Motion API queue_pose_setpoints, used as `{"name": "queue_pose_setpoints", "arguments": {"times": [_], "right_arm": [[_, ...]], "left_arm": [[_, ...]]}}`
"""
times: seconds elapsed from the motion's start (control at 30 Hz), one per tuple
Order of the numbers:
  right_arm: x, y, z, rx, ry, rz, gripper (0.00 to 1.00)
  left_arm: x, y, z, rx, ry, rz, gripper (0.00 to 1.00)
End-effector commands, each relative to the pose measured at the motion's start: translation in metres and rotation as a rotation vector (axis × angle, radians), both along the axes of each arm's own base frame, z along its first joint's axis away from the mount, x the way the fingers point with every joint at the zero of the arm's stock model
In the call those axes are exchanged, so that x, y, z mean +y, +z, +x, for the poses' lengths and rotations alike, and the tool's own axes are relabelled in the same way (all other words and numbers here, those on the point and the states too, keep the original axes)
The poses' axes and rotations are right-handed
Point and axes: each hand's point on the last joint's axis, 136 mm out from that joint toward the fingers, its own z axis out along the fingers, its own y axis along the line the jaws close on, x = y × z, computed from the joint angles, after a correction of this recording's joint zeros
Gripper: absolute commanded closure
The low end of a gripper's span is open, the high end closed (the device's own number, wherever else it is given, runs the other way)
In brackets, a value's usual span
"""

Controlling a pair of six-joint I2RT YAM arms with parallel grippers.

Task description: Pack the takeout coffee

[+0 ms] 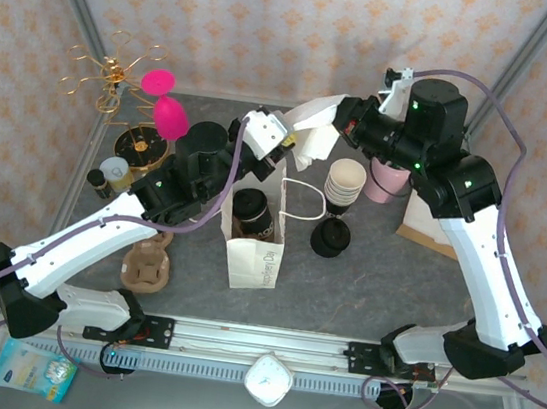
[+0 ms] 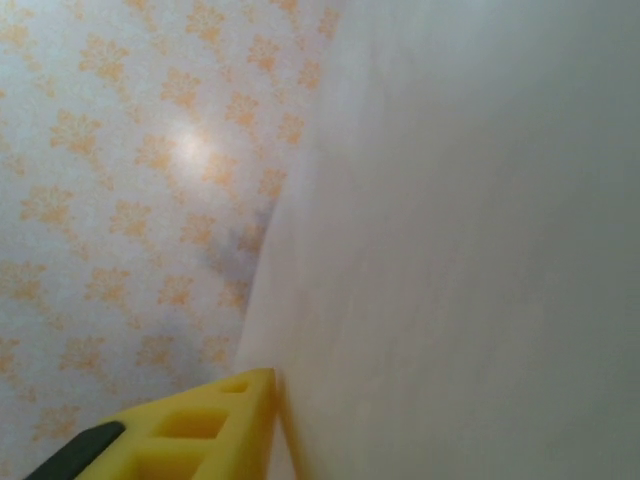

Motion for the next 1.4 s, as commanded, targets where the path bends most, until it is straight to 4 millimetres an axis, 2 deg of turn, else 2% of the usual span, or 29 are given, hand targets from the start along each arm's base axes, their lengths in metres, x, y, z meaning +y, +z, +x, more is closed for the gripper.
{"name": "queue_pose_setpoints", "arguments": {"times": [0.0,0.07,0.23,0.4,0.47,0.6,0.7,0.77,0.97,1.1,1.17,1.2,1.23,1.27,1.37], "right_arm": [[0.002,0.025,-0.005,-0.028,0.017,0.093,1.00],[0.005,0.025,-0.003,-0.019,0.019,0.098,1.00],[0.002,0.029,0.004,-0.026,-0.017,0.097,1.00],[0.004,0.033,0.004,-0.023,-0.016,0.135,1.00],[0.004,0.032,0.006,-0.020,-0.025,0.137,1.00],[0.002,0.033,0.005,-0.025,-0.032,0.148,1.00],[0.002,0.033,0.004,-0.024,-0.033,0.151,1.00],[0.002,0.032,0.005,-0.020,-0.032,0.152,1.00],[-0.001,0.033,0.005,-0.032,-0.047,0.150,1.00],[0.002,0.033,0.003,-0.026,-0.029,0.156,1.00],[0.001,0.031,0.003,-0.024,-0.031,0.155,1.00],[0.001,0.032,0.003,-0.028,-0.031,0.158,1.00],[0.001,0.032,0.002,-0.030,-0.030,0.160,1.00],[0.000,0.032,0.002,-0.028,-0.032,0.165,1.00],[0.001,0.035,0.000,-0.034,-0.024,0.183,1.00]], "left_arm": [[-0.012,-0.007,-0.019,0.031,-0.115,-0.006,0.49],[-0.017,-0.006,-0.026,0.040,-0.154,-0.021,0.34],[-0.013,-0.009,-0.033,0.021,-0.141,-0.054,0.07],[-0.009,0.012,-0.023,-0.049,-0.050,-0.204,0.05],[-0.015,0.019,-0.023,-0.076,-0.056,-0.234,0.09],[-0.014,0.035,-0.016,-0.110,0.018,-0.342,0.17],[-0.024,0.040,-0.019,-0.114,-0.015,-0.359,0.24],[-0.032,0.039,-0.021,-0.108,-0.039,-0.345,0.33],[-0.033,0.036,-0.018,-0.090,-0.025,-0.349,0.66],[-0.031,0.040,-0.018,-0.070,-0.018,-0.373,0.78],[-0.032,0.043,-0.018,-0.059,-0.022,-0.393,0.77],[-0.033,0.043,-0.018,-0.053,-0.029,-0.398,0.70],[-0.036,0.042,-0.019,-0.045,-0.042,-0.398,0.58],[-0.038,0.041,-0.020,-0.042,-0.054,-0.398,0.54],[-0.040,0.042,-0.022,-0.047,-0.068,-0.414,0.52]]}}
